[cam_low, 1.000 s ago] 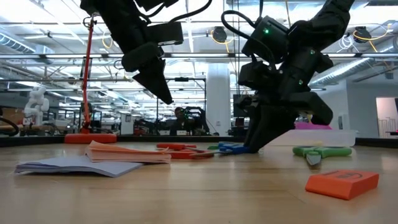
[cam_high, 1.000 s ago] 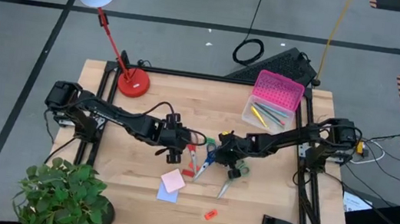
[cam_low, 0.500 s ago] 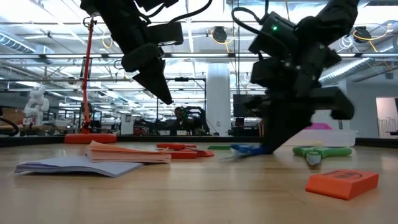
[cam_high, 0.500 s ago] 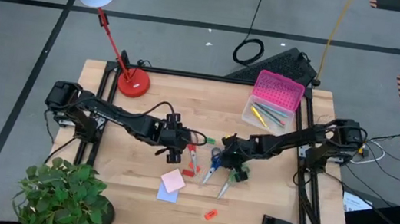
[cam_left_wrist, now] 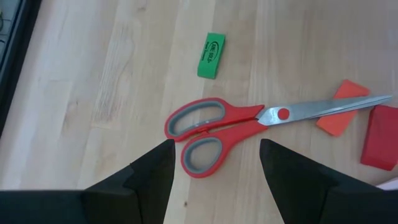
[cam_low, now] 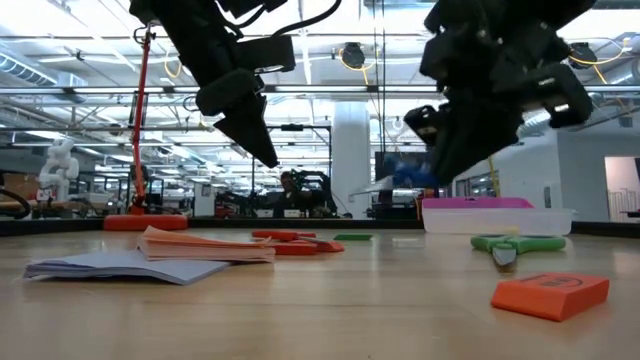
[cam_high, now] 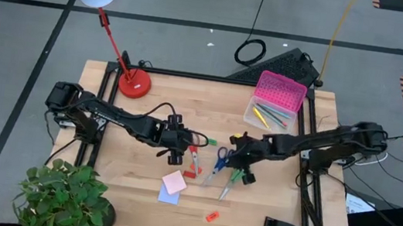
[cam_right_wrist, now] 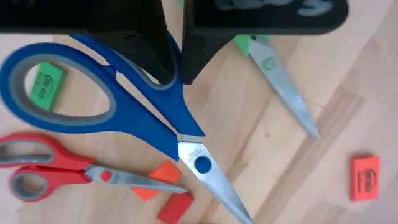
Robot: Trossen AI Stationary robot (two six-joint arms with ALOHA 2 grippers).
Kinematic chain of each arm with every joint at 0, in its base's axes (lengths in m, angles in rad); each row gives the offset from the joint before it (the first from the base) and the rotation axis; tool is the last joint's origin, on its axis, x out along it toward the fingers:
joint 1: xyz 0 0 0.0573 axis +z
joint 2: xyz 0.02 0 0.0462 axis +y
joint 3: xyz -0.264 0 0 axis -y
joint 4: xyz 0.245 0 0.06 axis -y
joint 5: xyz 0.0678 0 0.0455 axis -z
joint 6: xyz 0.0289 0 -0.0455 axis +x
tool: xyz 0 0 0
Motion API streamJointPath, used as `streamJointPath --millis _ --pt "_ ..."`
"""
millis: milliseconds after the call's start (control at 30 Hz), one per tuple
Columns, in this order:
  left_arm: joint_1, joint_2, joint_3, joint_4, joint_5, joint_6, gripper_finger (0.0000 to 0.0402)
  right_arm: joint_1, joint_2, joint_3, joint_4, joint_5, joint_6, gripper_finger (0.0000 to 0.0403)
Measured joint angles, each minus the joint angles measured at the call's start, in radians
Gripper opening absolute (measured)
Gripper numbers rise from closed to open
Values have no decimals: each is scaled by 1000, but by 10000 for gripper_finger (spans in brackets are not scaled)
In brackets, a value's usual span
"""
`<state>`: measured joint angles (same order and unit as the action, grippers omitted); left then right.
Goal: Pack school essentials
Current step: Put the blue scissors into the supply box
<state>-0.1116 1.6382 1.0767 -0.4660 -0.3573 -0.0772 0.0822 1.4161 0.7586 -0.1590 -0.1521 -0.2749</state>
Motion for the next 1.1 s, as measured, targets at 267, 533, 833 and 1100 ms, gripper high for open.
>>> streamJointPath --millis 267,533,833,1100 --pt "0 0 0 5 -1 2 239 -2 -131 0 -108 94 70 7" --pt "0 0 0 33 -3 6 239 -2 -179 -1 -154 178 127 8" --pt "0 0 0 106 -2 21 239 -2 -51 -14 -110 205 129 47" --pt "0 0 0 104 -1 21 239 -39 107 -13 -15 203 56 111"
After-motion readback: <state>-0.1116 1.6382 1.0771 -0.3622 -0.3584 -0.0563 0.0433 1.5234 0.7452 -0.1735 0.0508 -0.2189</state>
